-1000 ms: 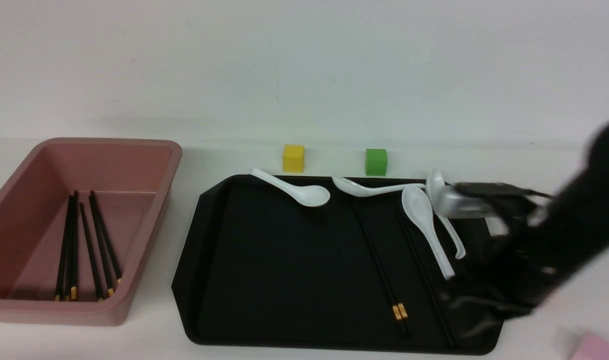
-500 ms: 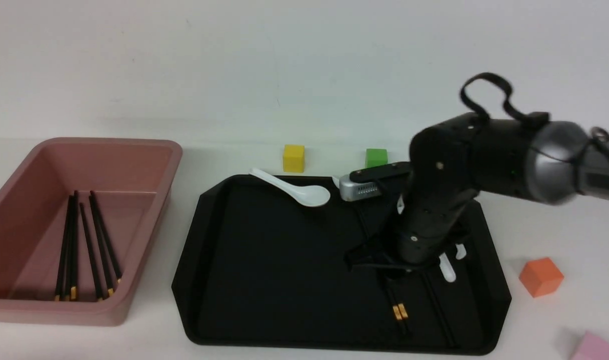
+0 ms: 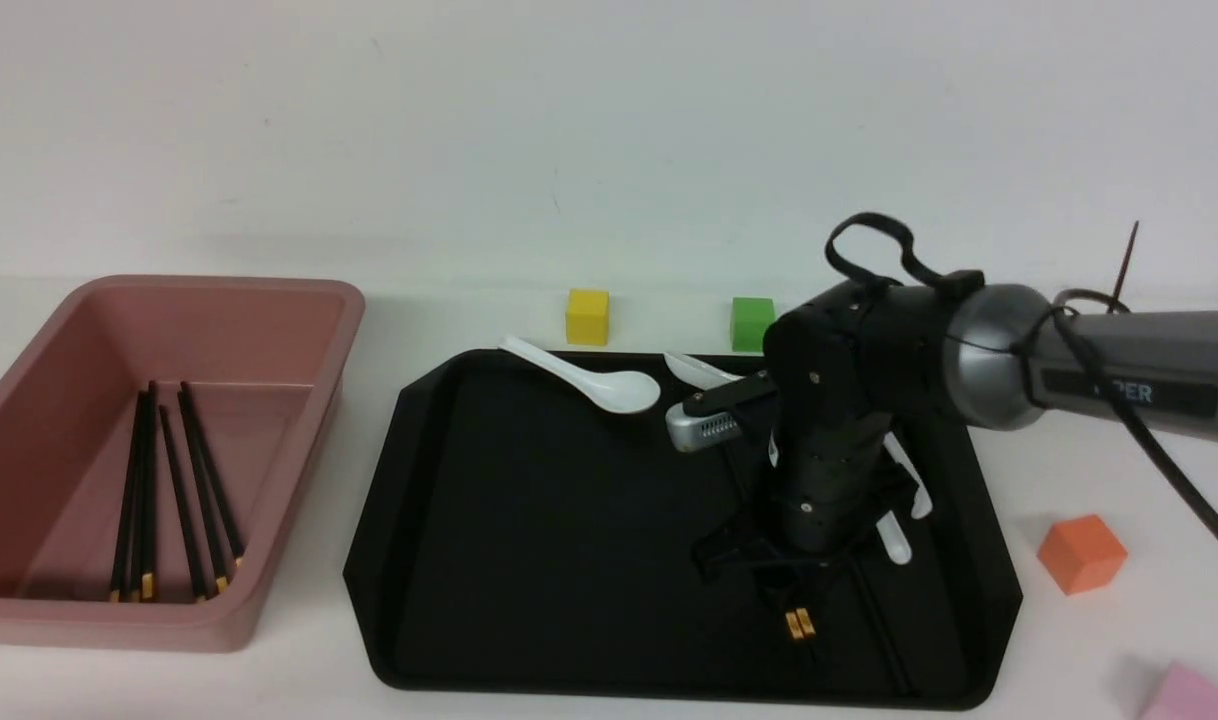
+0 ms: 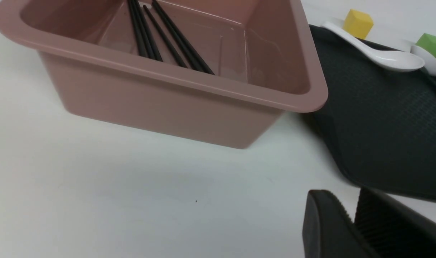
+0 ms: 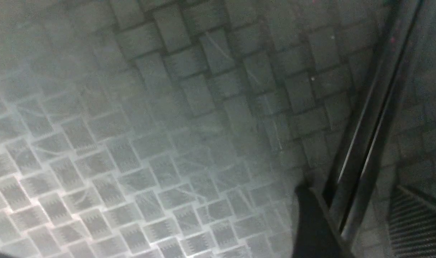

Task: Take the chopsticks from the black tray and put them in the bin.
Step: Use the right arm to grab a pair of chopsticks, then use the right arm to put the chopsticks into the lunch box

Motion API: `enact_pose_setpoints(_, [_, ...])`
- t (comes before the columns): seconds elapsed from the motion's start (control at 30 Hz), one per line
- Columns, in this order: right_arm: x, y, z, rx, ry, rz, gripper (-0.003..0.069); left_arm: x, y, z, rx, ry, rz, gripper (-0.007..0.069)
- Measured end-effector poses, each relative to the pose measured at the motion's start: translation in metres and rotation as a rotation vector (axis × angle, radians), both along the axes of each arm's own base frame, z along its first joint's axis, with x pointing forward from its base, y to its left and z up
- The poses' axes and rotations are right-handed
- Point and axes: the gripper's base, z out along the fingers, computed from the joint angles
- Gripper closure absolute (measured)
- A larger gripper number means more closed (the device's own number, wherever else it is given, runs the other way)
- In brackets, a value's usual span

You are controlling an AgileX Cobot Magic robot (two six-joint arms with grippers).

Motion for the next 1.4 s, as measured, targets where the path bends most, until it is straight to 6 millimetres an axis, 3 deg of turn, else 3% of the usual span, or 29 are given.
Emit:
enact_pose_setpoints(0.1, [-0.001, 0.0, 0.0, 0.0, 0.007, -0.002, 0.0393, 0.0, 0.0, 0.0, 0.0, 0.0, 0.0, 0.0473])
enact_pose_setpoints(0.23, [-0.005, -0.002, 0.0, -0.024, 0.056, -0.006, 0.0527, 0.0, 0.0, 0.0, 0.0, 0.0, 0.0, 0.0467])
enact_pose_setpoints(0.4, [-0.008, -0.004, 0.012, -0.061, 0.122, 0.004, 0.0521, 0.0, 0.0, 0.0, 0.0, 0.0, 0.0, 0.0464])
enact_pose_setpoints(0.6, [-0.009, -0.003, 0.061, -0.033, 0.104, 0.023, 0.0521, 0.0, 0.0, 0.0, 0.0, 0.0, 0.0, 0.0461])
enact_pose_setpoints(0.77, [-0.014, 0.006, 0.111, 0.129, 0.038, 0.052, 0.0521, 0.0, 0.0, 0.0, 0.0, 0.0, 0.0, 0.0461])
enact_pose_setpoints(0.8, [-0.015, 0.015, 0.131, 0.243, 0.015, 0.073, 0.0521, 0.0, 0.0, 0.0, 0.0, 0.0, 0.0, 0.0459])
enact_pose_setpoints(0.93, [-0.01, 0.049, 0.172, 0.6, -0.113, 0.158, 0.0521, 0.0, 0.0, 0.0, 0.0, 0.0, 0.0, 0.0458])
enact_pose_setpoints(1.07, [-0.009, 0.088, 0.189, 0.857, -0.222, 0.289, 0.0521, 0.0, 0.0, 0.0, 0.0, 0.0, 0.0, 0.0456])
enact_pose_setpoints(1.2, [-0.011, 0.133, 0.183, 1.006, -0.291, 0.393, 0.0521, 0.0, 0.0, 0.0, 0.0, 0.0, 0.0, 0.0456])
enact_pose_setpoints(1.4, [-0.008, 0.196, 0.13, 1.092, -0.374, 0.364, 0.0521, 0.0, 0.0, 0.0, 0.0, 0.0, 0.0, 0.0448])
